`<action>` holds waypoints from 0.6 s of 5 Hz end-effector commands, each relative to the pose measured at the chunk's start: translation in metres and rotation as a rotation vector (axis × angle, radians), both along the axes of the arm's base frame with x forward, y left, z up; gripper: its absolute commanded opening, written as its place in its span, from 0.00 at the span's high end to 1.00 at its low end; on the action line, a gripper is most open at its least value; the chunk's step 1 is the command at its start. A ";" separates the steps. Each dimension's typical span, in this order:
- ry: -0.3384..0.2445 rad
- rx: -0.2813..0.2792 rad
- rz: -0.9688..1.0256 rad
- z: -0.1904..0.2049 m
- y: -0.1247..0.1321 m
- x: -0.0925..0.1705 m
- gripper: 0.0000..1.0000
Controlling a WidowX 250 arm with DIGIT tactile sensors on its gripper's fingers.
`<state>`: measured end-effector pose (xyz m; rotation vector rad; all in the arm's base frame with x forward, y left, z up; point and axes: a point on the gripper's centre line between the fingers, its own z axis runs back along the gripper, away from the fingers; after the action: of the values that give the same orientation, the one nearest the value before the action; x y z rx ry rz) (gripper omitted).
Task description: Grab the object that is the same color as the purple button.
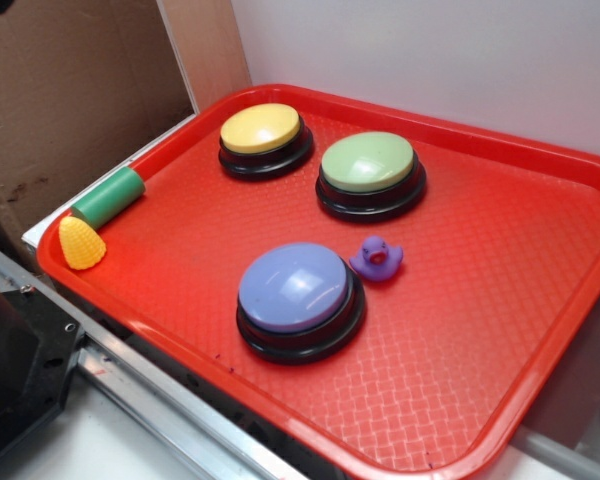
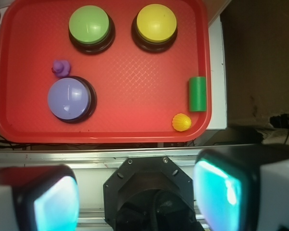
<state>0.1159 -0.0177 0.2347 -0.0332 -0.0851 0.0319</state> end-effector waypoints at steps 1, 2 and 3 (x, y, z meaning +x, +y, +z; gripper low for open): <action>0.000 0.000 0.000 0.000 0.000 0.000 0.00; 0.010 -0.015 0.015 -0.018 -0.014 0.019 0.00; -0.004 -0.043 0.058 -0.044 -0.033 0.043 0.00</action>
<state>0.1563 -0.0503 0.1840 -0.0697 -0.0613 0.0961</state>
